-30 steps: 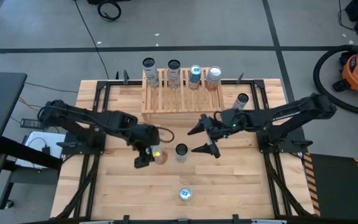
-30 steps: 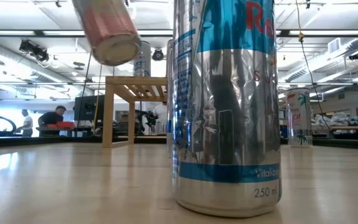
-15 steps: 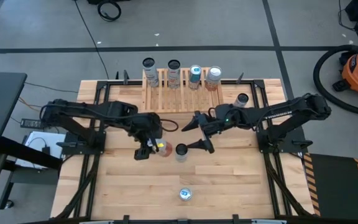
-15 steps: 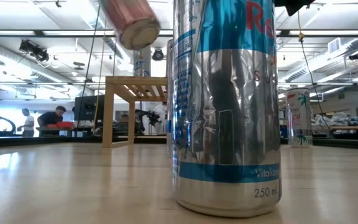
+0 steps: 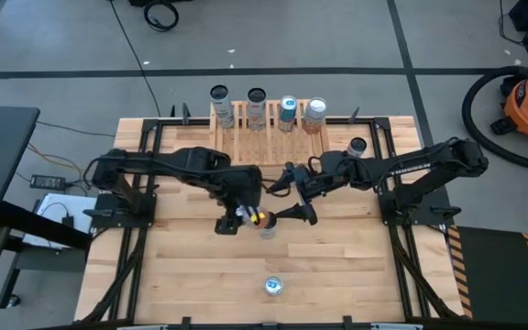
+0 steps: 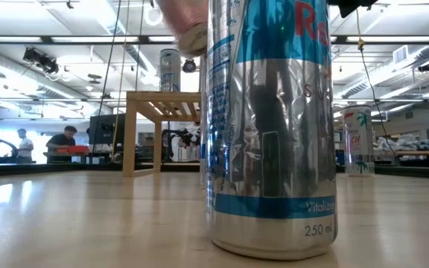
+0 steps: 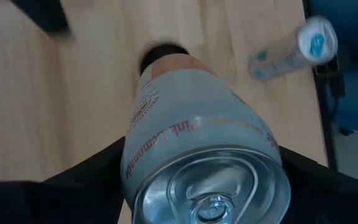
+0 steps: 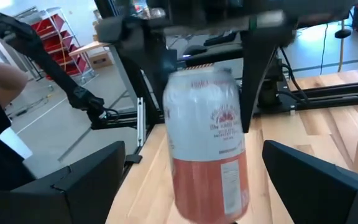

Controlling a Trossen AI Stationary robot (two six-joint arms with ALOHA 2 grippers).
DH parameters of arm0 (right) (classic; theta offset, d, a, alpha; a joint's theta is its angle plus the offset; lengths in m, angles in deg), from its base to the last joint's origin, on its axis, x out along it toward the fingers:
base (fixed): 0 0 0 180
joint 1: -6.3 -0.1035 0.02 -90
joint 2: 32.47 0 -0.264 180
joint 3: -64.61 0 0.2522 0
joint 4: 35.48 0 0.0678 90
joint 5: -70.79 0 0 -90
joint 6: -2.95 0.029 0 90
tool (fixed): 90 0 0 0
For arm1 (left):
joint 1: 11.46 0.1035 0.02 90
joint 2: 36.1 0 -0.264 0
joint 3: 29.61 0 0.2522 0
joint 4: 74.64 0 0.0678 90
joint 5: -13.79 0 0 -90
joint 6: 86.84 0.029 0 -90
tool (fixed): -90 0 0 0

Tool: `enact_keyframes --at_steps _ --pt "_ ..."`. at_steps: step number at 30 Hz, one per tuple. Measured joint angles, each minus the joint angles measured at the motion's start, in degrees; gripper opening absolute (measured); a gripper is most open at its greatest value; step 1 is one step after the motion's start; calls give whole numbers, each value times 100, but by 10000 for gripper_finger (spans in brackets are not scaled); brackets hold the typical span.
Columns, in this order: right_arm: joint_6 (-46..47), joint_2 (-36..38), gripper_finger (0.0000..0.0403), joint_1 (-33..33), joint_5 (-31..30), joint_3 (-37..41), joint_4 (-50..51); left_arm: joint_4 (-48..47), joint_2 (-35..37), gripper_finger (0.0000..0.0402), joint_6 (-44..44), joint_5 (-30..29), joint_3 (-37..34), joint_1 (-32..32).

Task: Place canned beverage on shelf
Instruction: Put the pink-white soda can on the shelf aligned with the other pink-white soda can

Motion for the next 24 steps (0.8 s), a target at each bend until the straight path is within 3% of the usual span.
enact_keyframes --at_steps 6,24 --pt "-161 0 389 -2 57 0 28 -17 -147 312 62 -67 610 2" --pt "-354 0 389 82 388 4 158 854 -446 312 671 -25 600 76"
